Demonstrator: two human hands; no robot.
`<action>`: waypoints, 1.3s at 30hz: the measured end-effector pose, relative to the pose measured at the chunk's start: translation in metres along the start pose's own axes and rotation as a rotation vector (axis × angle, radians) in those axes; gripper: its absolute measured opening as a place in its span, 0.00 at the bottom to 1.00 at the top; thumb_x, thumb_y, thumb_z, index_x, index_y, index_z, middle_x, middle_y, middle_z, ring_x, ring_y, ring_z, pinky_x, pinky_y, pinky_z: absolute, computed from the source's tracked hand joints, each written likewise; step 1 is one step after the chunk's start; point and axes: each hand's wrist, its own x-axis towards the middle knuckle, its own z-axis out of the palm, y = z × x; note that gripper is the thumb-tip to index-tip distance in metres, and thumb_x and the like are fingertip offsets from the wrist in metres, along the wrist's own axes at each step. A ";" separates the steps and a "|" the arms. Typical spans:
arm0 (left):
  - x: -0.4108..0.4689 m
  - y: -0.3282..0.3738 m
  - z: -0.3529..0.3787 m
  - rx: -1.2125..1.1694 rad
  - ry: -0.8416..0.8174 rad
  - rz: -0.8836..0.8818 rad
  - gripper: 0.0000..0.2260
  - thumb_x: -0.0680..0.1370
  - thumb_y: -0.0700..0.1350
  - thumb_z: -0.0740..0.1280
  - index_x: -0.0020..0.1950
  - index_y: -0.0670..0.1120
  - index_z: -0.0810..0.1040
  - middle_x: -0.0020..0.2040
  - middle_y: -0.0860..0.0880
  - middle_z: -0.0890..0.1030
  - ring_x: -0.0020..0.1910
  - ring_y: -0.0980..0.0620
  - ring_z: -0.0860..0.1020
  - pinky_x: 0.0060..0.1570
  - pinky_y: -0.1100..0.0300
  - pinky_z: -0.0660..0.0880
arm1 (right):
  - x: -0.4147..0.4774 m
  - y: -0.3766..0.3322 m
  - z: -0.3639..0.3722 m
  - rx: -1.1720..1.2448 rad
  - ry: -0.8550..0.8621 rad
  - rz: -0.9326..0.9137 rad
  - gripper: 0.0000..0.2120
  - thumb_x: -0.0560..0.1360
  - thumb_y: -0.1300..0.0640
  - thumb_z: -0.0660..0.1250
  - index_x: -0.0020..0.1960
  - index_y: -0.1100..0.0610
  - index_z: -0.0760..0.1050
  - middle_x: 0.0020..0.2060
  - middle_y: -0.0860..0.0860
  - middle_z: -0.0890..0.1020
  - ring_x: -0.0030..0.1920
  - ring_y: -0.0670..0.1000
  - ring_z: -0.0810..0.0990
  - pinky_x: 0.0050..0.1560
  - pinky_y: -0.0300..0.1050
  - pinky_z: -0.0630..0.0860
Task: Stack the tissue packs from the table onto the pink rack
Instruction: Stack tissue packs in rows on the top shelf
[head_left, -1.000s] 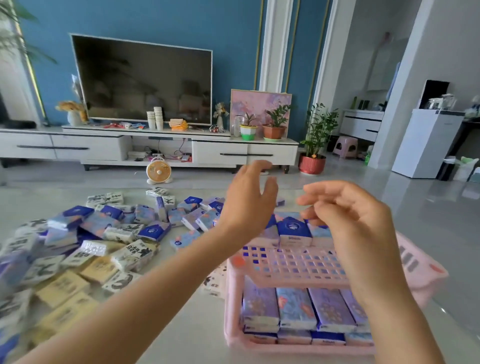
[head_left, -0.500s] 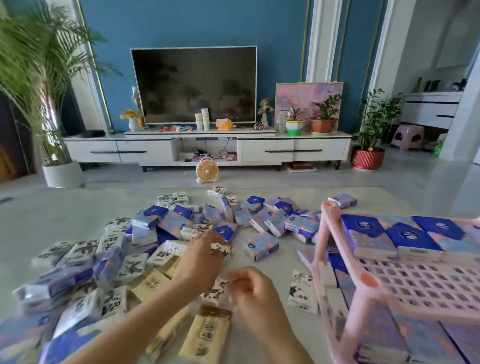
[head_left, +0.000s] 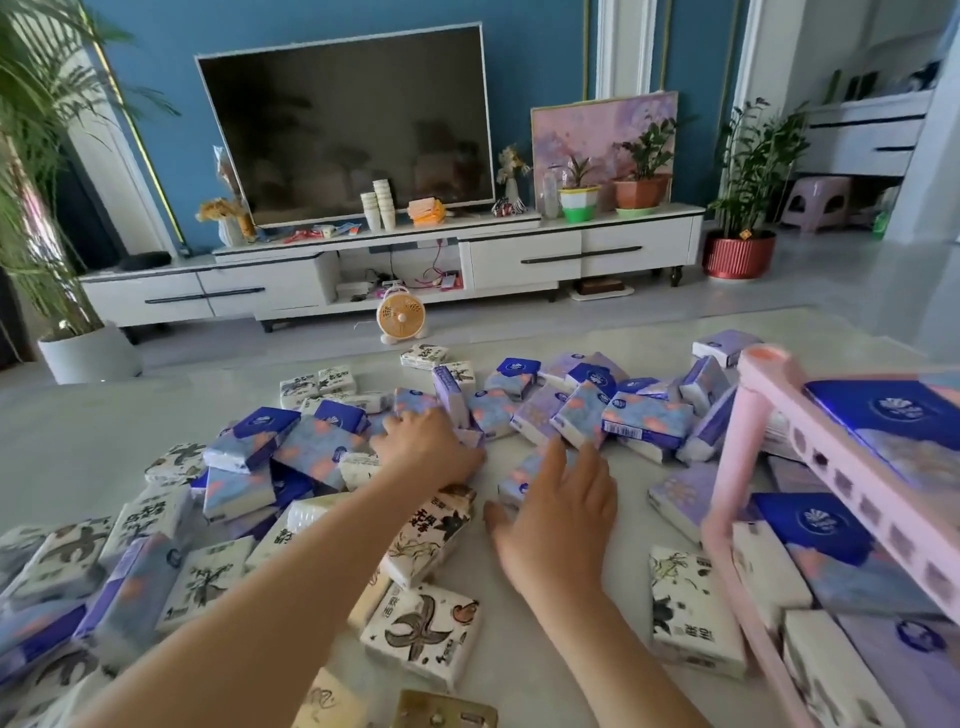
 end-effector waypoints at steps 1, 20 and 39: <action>0.003 0.001 0.002 0.020 0.001 0.011 0.28 0.73 0.62 0.63 0.66 0.47 0.66 0.67 0.43 0.68 0.68 0.41 0.62 0.59 0.50 0.67 | 0.003 0.003 0.000 0.001 -0.021 0.011 0.38 0.72 0.44 0.66 0.74 0.59 0.54 0.73 0.64 0.55 0.73 0.62 0.54 0.72 0.55 0.51; -0.167 -0.011 -0.132 -0.616 0.608 0.660 0.25 0.68 0.40 0.72 0.60 0.56 0.68 0.53 0.59 0.74 0.54 0.58 0.73 0.47 0.80 0.65 | -0.109 -0.052 -0.159 0.589 0.287 -0.475 0.28 0.58 0.39 0.62 0.57 0.47 0.69 0.49 0.42 0.71 0.49 0.43 0.68 0.45 0.32 0.69; -0.277 0.141 -0.092 -0.018 0.556 1.117 0.25 0.58 0.29 0.62 0.51 0.48 0.77 0.45 0.52 0.81 0.37 0.50 0.81 0.24 0.64 0.70 | -0.067 0.156 -0.348 0.642 -0.299 -0.068 0.26 0.53 0.44 0.74 0.51 0.42 0.77 0.52 0.38 0.79 0.50 0.38 0.79 0.53 0.36 0.76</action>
